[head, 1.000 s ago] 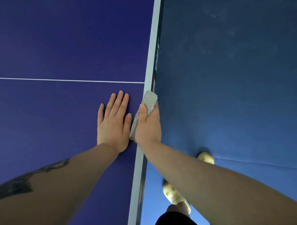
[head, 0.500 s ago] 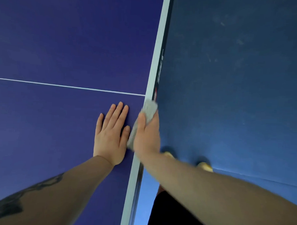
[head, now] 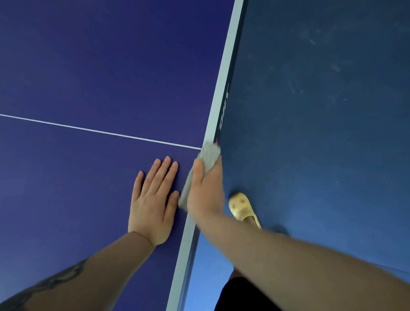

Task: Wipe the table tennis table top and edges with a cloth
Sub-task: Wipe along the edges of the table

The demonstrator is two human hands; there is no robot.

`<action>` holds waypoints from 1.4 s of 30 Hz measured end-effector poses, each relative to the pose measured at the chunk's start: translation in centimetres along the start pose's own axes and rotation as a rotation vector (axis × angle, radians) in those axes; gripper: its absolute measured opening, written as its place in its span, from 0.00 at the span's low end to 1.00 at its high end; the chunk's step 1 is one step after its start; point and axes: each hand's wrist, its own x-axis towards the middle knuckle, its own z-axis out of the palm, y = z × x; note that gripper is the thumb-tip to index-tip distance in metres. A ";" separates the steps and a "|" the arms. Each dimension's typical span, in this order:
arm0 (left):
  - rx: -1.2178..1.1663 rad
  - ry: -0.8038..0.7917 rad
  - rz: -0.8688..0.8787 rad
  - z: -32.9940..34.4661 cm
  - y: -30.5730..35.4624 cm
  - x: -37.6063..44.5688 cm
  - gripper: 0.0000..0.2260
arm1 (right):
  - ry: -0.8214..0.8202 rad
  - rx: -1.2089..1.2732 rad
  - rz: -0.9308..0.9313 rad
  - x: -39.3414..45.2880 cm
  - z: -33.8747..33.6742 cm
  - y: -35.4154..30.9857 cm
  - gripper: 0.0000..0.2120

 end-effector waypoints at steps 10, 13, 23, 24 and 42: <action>0.089 -0.086 -0.031 -1.7 0.3 3.5 0.26 | -0.035 -0.081 0.059 7.9 -0.2 -3.9 0.30; 0.026 -0.070 -0.087 -2.1 0.6 9.5 0.27 | -0.014 -0.062 0.034 8.8 -0.5 -4.4 0.30; 0.076 0.030 -0.162 -1.0 2.4 19.6 0.24 | -0.029 -0.087 0.037 11.8 -1.2 -6.6 0.31; 0.079 0.035 -0.161 -1.0 2.5 19.5 0.24 | -0.019 -0.077 0.043 13.9 -1.3 -7.9 0.31; 0.109 0.072 -0.144 -0.6 2.3 19.5 0.25 | 0.066 -0.097 0.060 16.3 -1.1 -10.1 0.29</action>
